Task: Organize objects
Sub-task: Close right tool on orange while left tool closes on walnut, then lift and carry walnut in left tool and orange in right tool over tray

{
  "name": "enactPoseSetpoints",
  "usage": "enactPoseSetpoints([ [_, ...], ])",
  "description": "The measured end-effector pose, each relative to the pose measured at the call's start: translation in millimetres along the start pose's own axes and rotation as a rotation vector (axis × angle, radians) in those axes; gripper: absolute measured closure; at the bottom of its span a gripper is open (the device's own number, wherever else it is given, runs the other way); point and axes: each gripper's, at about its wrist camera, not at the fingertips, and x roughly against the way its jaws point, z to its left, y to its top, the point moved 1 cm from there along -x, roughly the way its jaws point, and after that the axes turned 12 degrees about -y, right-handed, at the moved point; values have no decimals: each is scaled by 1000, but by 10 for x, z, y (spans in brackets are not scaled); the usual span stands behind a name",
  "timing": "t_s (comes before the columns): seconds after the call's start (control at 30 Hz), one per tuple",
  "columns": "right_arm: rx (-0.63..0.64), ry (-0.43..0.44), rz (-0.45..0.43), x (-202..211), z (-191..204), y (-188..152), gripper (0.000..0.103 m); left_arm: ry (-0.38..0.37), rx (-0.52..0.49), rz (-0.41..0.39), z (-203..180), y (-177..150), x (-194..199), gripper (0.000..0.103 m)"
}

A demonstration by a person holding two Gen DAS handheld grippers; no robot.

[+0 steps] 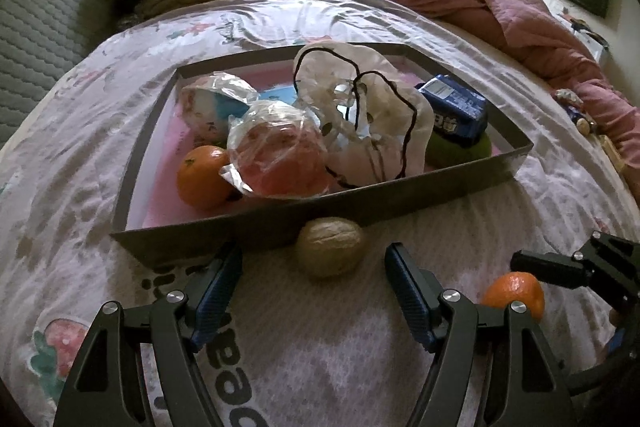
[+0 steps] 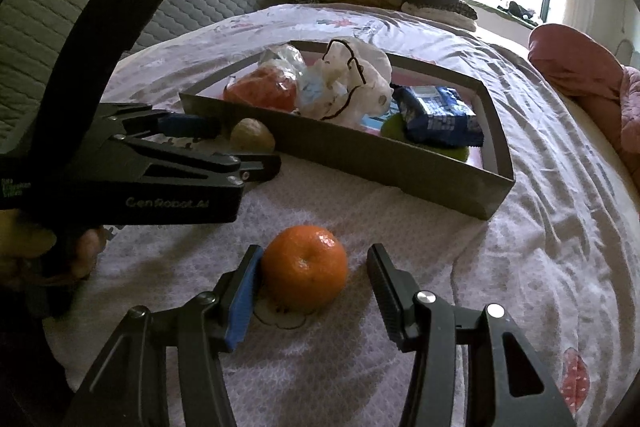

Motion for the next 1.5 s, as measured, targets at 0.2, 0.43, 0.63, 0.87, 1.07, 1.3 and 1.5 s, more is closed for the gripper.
enactPoseSetpoints([
  [0.2,-5,20,-10,-5,-4,-2,57,-15,7,3,3,8,-25,31],
  [0.43,3,27,-15,-15,9,-2,62,-35,6,-4,-22,18,-13,68],
  [0.63,-9,39,-20,-1,-2,3,62,-24,-9,-5,-63,26,15,68],
  [0.87,-19,24,-63,106,-50,52,62,-22,-38,-45,-155,76,184,68],
  [1.07,-34,14,-109,227,-110,139,62,-12,-52,-82,-200,132,359,68],
  [1.3,-37,1,-166,389,-151,274,62,-14,-60,-117,-215,198,533,68],
  [1.5,-52,-23,-213,504,-259,432,62,-6,-63,-157,-183,266,724,68],
])
